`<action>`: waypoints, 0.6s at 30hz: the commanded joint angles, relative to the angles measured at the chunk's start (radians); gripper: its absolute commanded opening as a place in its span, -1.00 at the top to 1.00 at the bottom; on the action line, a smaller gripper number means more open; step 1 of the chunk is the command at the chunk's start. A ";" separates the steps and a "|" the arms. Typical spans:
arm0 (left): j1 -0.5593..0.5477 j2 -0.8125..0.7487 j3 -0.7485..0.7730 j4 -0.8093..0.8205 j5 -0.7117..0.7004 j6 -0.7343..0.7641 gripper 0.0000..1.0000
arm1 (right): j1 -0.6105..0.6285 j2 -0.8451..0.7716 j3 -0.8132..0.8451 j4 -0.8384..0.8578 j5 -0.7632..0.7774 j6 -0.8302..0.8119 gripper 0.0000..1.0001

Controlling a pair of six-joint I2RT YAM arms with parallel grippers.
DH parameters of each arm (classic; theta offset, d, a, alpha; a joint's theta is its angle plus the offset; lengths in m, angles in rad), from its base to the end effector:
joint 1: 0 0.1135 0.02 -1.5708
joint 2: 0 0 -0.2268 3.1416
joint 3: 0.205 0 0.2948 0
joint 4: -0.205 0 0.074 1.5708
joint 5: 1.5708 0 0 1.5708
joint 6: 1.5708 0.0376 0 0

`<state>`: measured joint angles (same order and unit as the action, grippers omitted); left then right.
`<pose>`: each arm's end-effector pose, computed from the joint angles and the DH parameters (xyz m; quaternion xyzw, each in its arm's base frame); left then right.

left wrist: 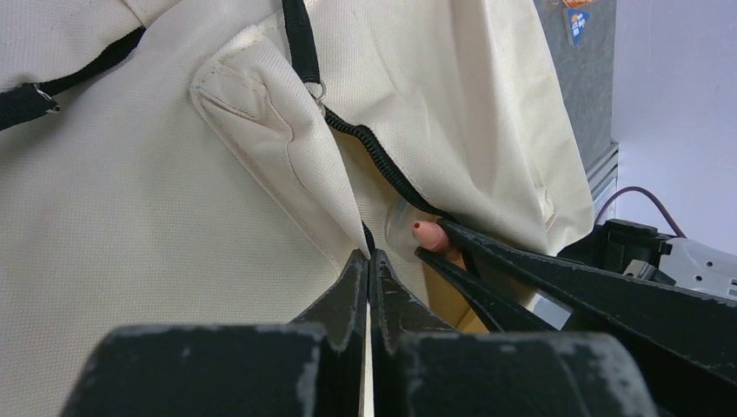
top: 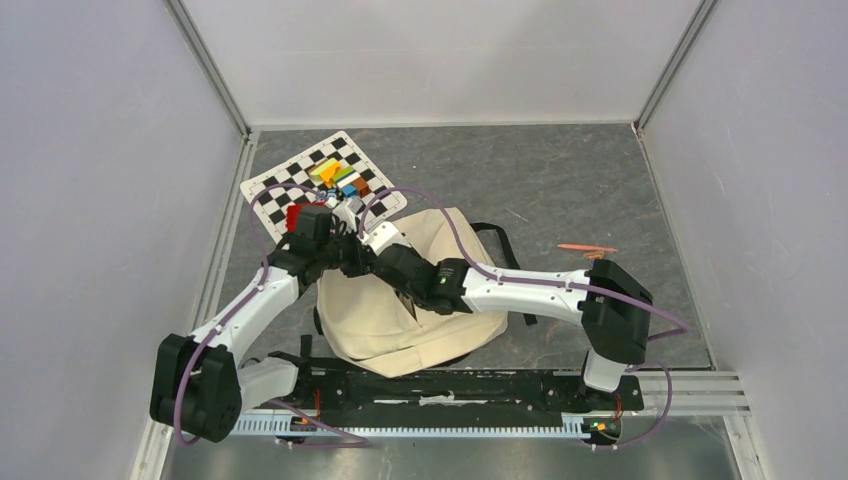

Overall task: Pack the student bag
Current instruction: Place the stationery in the student bag.

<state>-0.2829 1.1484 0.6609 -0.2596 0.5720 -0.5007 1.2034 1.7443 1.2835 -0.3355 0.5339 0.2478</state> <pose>0.2705 -0.0998 0.1664 0.0167 0.8862 -0.3856 0.2562 0.1683 0.3839 0.1863 -0.3222 0.8389 0.0590 0.4346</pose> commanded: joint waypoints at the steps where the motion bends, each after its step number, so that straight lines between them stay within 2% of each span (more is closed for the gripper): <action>1: 0.001 -0.025 0.002 0.014 -0.022 -0.004 0.96 | 0.005 -0.007 0.059 -0.080 0.082 0.033 0.63; 3: 0.001 -0.024 0.003 0.014 -0.023 -0.003 0.96 | 0.006 -0.015 0.063 -0.079 0.079 0.037 0.36; 6: 0.001 -0.021 0.005 0.016 -0.023 -0.004 0.96 | 0.005 -0.027 0.069 -0.079 0.070 0.035 0.13; 15: 0.002 -0.002 0.003 0.033 0.002 -0.007 0.96 | 0.005 -0.155 0.009 0.014 -0.049 -0.004 -0.15; 18: 0.004 0.021 0.034 -0.011 0.009 0.035 0.96 | 0.005 -0.221 -0.010 0.024 -0.084 -0.018 -0.23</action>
<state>-0.2829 1.1515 0.6609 -0.2596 0.5629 -0.5003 1.2045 1.6417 1.2911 -0.3740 0.4999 0.2562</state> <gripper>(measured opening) 0.026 0.590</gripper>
